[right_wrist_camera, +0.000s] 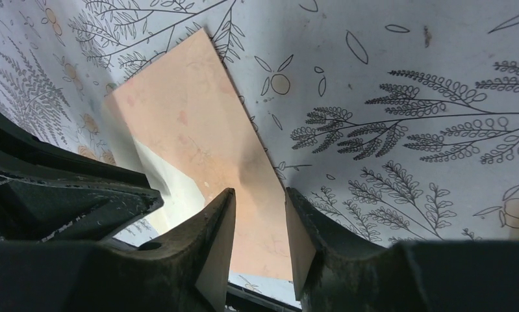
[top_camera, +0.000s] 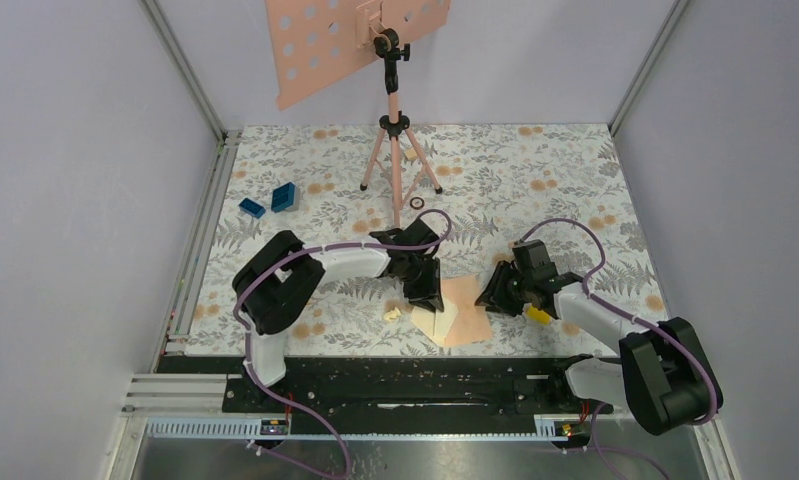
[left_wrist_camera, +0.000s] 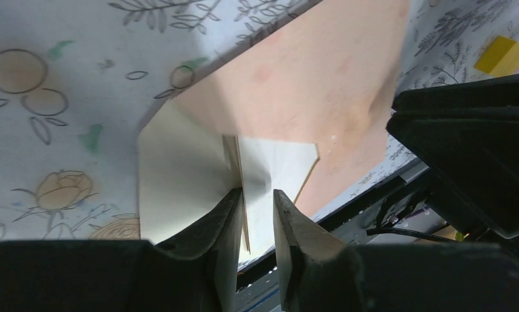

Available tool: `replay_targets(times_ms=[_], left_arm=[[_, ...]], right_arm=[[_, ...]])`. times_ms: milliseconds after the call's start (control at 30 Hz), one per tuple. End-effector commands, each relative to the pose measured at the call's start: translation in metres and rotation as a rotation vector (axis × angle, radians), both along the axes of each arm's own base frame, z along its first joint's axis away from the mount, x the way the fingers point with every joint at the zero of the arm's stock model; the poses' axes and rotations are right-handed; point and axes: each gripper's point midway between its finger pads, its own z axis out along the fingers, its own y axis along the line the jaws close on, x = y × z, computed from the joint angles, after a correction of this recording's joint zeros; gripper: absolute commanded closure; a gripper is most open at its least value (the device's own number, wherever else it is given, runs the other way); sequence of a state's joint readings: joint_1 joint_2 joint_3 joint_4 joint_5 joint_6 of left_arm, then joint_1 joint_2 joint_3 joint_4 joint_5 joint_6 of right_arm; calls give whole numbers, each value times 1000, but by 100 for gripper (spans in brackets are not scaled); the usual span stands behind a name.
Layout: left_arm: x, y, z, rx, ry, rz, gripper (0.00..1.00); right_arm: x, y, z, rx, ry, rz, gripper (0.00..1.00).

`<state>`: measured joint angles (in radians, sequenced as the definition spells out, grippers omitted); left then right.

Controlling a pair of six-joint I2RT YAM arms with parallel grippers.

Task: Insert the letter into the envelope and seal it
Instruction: Place the letter in the envelope.

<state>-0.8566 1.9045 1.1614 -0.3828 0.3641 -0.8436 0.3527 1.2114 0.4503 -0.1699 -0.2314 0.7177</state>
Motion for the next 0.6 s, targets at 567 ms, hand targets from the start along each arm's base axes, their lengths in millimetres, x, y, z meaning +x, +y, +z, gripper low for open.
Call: replay_targets(times_ms=[567], left_arm=[[-7, -18, 27, -68, -9, -33, 78]], right_arm=[[-15, -19, 3, -70, -5, -37, 58]])
